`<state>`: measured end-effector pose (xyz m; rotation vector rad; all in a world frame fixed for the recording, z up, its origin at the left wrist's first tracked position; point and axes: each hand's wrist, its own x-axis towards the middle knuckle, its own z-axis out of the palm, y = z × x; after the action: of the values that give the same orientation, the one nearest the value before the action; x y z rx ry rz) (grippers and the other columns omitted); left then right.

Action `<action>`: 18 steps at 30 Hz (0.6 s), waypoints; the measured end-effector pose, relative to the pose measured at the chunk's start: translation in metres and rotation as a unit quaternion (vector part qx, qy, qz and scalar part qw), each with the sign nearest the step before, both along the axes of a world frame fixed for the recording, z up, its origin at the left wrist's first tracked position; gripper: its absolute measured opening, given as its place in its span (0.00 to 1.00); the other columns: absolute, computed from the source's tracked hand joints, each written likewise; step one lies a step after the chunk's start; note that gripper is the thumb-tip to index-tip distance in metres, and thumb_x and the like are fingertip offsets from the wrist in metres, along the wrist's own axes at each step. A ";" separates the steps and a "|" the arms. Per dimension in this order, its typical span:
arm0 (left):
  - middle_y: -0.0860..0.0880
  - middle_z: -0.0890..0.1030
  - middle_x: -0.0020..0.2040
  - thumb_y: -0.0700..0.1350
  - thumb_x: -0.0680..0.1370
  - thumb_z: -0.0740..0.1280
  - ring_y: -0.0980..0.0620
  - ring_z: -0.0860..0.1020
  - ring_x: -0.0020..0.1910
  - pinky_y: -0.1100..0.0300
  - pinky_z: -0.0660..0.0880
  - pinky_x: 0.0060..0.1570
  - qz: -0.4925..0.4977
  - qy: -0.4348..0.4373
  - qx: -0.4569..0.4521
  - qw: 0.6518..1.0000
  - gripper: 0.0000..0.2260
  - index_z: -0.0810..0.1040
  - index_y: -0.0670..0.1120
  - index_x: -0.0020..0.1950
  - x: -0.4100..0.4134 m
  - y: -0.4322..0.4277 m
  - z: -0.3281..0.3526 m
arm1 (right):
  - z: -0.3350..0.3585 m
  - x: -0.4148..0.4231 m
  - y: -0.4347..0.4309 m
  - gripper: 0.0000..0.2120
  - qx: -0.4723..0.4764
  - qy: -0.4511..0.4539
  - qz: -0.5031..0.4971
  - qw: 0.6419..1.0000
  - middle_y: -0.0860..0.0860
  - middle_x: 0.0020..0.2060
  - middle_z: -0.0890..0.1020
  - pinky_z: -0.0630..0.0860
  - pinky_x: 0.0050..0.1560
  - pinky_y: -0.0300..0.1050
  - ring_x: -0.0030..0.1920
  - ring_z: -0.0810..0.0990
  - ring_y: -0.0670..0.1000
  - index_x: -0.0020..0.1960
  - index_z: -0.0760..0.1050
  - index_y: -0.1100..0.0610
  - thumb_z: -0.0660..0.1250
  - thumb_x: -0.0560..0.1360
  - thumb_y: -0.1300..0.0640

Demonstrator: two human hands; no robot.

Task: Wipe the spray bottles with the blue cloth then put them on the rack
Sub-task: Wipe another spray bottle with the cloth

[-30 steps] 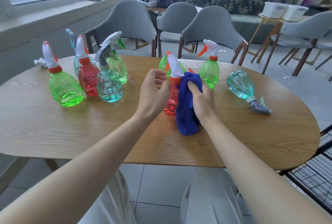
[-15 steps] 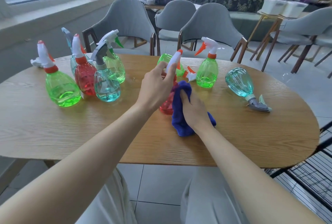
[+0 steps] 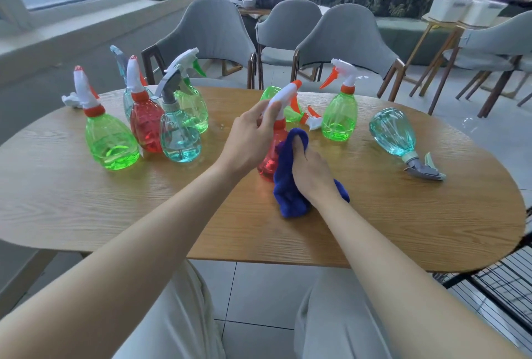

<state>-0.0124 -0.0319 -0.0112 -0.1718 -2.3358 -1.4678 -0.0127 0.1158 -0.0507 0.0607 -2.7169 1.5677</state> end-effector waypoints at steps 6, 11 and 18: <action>0.52 0.85 0.49 0.56 0.89 0.57 0.59 0.81 0.47 0.65 0.76 0.45 -0.025 0.005 0.017 1.000 0.17 0.81 0.51 0.68 0.004 -0.004 -0.001 | 0.011 -0.002 -0.025 0.09 -0.102 0.140 0.058 0.983 0.45 0.50 0.82 0.73 0.52 0.37 0.52 0.80 0.46 0.54 0.76 0.46 0.57 0.88 0.49; 0.49 0.85 0.48 0.58 0.89 0.56 0.51 0.81 0.46 0.56 0.78 0.44 -0.031 -0.005 0.000 1.000 0.18 0.79 0.53 0.70 0.003 -0.004 0.002 | 0.003 -0.002 -0.008 0.19 -0.033 0.068 0.020 0.997 0.46 0.47 0.81 0.71 0.49 0.45 0.48 0.78 0.45 0.51 0.76 0.50 0.51 0.88 0.43; 0.48 0.84 0.50 0.59 0.89 0.55 0.50 0.82 0.50 0.46 0.80 0.54 -0.039 -0.015 0.002 0.999 0.17 0.79 0.53 0.66 0.000 -0.007 0.000 | 0.020 -0.014 0.000 0.21 -0.295 0.010 -0.135 0.946 0.44 0.33 0.75 0.70 0.41 0.46 0.34 0.74 0.45 0.44 0.75 0.53 0.55 0.88 0.43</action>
<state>-0.0127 -0.0392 -0.0110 -0.2457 -2.3739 -1.5218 -0.0264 0.1160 -0.0306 -0.2808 -2.0124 2.1730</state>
